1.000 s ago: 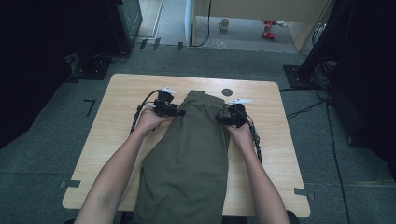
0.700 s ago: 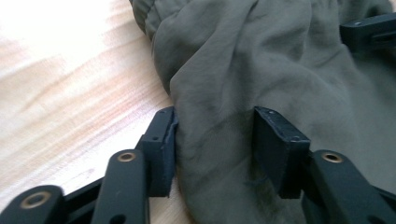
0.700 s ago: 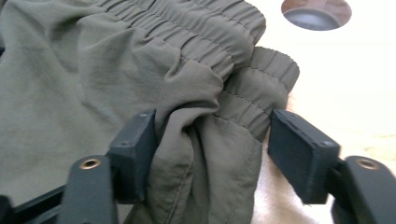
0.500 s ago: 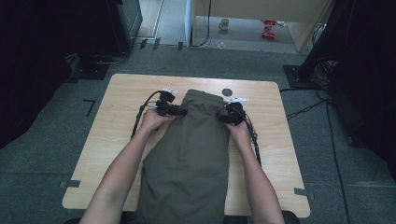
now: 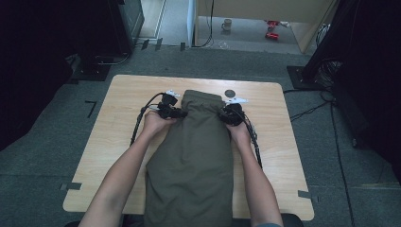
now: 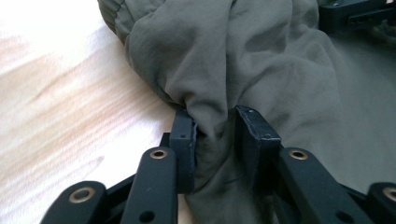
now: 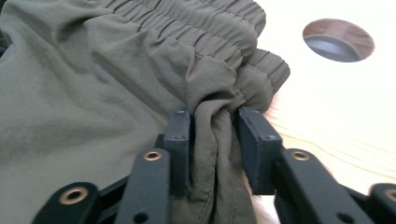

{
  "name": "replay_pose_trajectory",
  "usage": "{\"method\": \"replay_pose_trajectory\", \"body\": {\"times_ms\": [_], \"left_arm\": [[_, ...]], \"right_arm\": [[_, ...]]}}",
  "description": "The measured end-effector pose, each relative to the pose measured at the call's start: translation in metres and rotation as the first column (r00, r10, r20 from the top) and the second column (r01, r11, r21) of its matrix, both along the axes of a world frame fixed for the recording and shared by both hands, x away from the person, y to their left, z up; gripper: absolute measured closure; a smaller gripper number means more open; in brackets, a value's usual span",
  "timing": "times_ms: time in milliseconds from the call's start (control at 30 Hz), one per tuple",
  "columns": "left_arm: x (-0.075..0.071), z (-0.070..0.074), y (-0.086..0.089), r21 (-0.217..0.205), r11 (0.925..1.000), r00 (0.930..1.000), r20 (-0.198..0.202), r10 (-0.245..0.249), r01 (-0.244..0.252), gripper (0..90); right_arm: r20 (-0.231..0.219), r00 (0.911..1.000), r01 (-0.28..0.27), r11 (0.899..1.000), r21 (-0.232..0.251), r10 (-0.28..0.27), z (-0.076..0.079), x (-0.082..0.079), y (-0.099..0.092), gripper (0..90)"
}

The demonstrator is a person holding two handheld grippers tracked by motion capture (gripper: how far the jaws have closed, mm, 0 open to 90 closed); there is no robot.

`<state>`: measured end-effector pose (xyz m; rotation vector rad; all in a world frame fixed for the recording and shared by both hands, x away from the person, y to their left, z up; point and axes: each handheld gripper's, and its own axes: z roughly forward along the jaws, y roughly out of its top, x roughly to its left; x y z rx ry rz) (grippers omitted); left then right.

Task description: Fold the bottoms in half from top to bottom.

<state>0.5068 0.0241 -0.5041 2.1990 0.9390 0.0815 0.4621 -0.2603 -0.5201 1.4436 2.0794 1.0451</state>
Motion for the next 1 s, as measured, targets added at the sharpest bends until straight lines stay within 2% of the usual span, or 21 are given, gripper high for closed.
{"method": "replay_pose_trajectory", "body": {"times_ms": [100, 200, 333, 467, 600, 667, 767, 800, 867, 933, 1000], "left_arm": [[-0.002, 0.002, 0.003, 0.024, 0.9997, 0.9999, -0.009, -0.008, 0.009, 79.7], [-0.002, 0.002, 0.008, 0.024, 0.9997, 0.9996, -0.029, -0.002, 0.003, 86.9], [-0.002, 0.005, 0.017, 0.038, 0.9992, 0.9990, -0.043, 0.013, -0.011, 89.2], [-0.002, 0.012, 0.026, 0.013, 0.9993, 0.9992, -0.017, 0.036, -0.035, 89.5], [0.002, 0.018, 0.032, -0.006, 0.9986, 0.9985, -0.009, 0.053, -0.053, 89.6], [0.004, 0.023, 0.033, -0.012, 0.9982, 0.9983, 0.000, 0.059, -0.059, 89.7], [0.007, 0.033, 0.037, -0.055, 0.9955, 0.9966, 0.026, 0.078, -0.077, 89.7], [0.009, 0.039, 0.038, -0.066, 0.9942, 0.9957, 0.032, 0.087, -0.084, 89.7], [0.012, 0.047, 0.039, -0.077, 0.9926, 0.9935, 0.058, 0.098, -0.094, 89.7], [0.012, 0.058, 0.042, -0.115, 0.9867, 0.9877, 0.093, 0.125, -0.114, 89.8], [0.015, 0.071, 0.044, -0.134, 0.9843, 0.9863, 0.103, 0.129, -0.115, 89.7]], "right_arm": [[-0.041, 0.9992, -0.004, 1.000, -0.002, 0.004, 0.004, 0.005, 0.006, 74.5], [-0.055, 0.9985, -0.011, 1.000, -0.020, 0.010, 0.007, 0.008, 0.016, 80.1], [-0.084, 0.9964, -0.015, 1.000, -0.004, 0.014, 0.009, 0.012, 0.023, 82.3], [-0.102, 0.9947, -0.004, 1.000, 0.026, 0.007, 0.013, 0.017, 0.024, 82.2], [-0.106, 0.9944, -0.006, 1.000, 0.025, 0.009, 0.015, 0.022, 0.023, 82.7], [-0.103, 0.9947, -0.002, 0.999, 0.041, 0.006, 0.020, 0.025, 0.023, 83.1], [-0.044, 0.9990, 0.000, 0.999, 0.042, 0.002, 0.030, 0.027, 0.025, 83.5], [-0.046, 0.9990, -0.001, 0.999, 0.041, 0.003, 0.034, 0.029, 0.025, 83.6], [-0.045, 0.9990, -0.005, 0.999, 0.049, 0.007, 0.043, 0.034, 0.025, 83.7], [-0.020, 0.9998, -0.001, 0.998, 0.066, 0.002, 0.057, 0.037, 0.025, 83.9], [0.017, 0.9998, -0.003, 0.997, 0.076, 0.002, 0.073, 0.038, 0.026, 84.0]]}}
